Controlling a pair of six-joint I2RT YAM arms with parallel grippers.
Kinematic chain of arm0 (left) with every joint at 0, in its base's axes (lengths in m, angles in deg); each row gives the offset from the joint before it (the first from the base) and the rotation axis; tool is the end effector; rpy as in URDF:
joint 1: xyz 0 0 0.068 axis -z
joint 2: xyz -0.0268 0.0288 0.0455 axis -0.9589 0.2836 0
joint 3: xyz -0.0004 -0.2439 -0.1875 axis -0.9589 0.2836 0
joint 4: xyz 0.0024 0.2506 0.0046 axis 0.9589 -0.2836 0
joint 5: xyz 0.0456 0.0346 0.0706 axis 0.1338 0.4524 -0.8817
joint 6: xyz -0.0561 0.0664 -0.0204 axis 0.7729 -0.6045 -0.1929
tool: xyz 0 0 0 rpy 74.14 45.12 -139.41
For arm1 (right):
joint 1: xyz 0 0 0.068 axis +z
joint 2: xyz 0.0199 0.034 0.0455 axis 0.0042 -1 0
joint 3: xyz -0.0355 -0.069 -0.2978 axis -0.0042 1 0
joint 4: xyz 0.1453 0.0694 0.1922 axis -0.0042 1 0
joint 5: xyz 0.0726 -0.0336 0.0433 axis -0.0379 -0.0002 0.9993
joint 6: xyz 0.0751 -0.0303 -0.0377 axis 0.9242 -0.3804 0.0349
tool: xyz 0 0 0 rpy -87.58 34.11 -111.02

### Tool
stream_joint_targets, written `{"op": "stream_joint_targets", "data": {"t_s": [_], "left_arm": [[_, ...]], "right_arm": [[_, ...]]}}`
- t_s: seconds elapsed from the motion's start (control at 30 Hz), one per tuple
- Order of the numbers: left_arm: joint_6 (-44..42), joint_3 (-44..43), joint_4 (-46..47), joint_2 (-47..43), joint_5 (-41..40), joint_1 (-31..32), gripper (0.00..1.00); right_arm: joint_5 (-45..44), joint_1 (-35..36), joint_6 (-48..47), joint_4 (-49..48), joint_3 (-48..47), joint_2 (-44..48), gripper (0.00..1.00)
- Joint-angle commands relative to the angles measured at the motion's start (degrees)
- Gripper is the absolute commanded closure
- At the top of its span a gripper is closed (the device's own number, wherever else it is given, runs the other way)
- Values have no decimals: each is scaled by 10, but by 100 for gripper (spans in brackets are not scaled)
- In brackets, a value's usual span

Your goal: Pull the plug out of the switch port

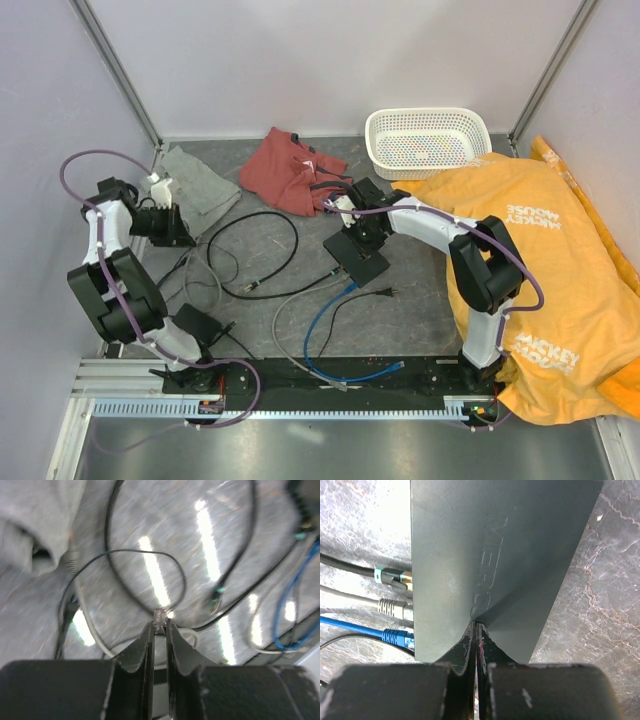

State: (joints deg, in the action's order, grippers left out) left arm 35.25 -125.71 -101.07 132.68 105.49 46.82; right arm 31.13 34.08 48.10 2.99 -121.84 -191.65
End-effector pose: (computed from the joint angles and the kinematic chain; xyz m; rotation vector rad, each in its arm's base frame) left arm 0.2947 0.0914 0.2548 0.2565 2.5489 -0.6784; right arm 0.3209 0.2333 0.1835 -1.0684 2.6193 0.3130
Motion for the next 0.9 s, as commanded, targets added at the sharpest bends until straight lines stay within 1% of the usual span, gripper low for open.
{"op": "stream_joint_targets", "data": {"t_s": [0.0,0.03,0.1,0.17,0.23,0.27,0.3,0.33,0.4,0.43,0.47,0.5,0.53,0.57,0.6,0.63,0.67,0.7,0.73,0.8,0.83,0.87], "left_arm": [[-43,71,55,-41,-193,-12,98],[-30,109,83,-41,-253,-11,98],[-16,136,120,-29,-360,-13,98],[-12,147,130,-26,-368,-17,98],[7,146,132,-24,-334,-15,97],[15,141,132,-20,-312,-15,94],[31,127,131,-18,-300,-14,90],[37,120,128,-15,-284,-13,82],[56,92,124,-11,-238,-9,73],[61,80,116,-9,-217,-2,65],[65,69,114,-11,-180,5,63],[73,47,111,-10,-164,14,61],[74,36,100,-9,-148,43,55],[74,22,94,-8,-138,63,53],[76,-6,89,-4,-139,87,51],[82,-22,86,-2,-140,137,50],[89,-39,79,2,-132,160,49],[111,-77,77,15,-124,182,48],[123,-100,74,23,-115,223,47],[157,-157,67,54,-70,258,46],[170,-171,65,65,-41,290,46],[203,-181,73,74,44,298,46]], "right_arm": [[1,4,8,-42,-20,-60,100],[3,6,10,-41,-28,-63,100],[3,7,10,-40,-36,-67,100],[6,7,10,-39,-38,-70,100],[6,9,11,-38,-41,-73,100],[5,9,10,-38,-42,-73,100],[6,8,10,-38,-43,-74,100],[5,9,10,-38,-43,-74,100],[5,9,10,-38,-42,-74,100],[3,9,10,-38,-42,-72,100],[3,10,9,-38,-42,-72,100],[3,9,8,-38,-40,-70,100],[2,10,7,-38,-38,-69,100],[1,9,8,-39,-37,-69,100],[0,9,8,-40,-35,-68,100],[-1,9,7,-42,-35,-67,100],[-2,10,6,-42,-35,-67,100],[-4,9,5,-42,-37,-67,100],[-4,9,6,-42,-36,-66,100],[-6,9,3,-42,-36,-64,100],[-6,9,3,-42,-36,-64,100],[-8,10,1,-43,-35,-62,100]]}}
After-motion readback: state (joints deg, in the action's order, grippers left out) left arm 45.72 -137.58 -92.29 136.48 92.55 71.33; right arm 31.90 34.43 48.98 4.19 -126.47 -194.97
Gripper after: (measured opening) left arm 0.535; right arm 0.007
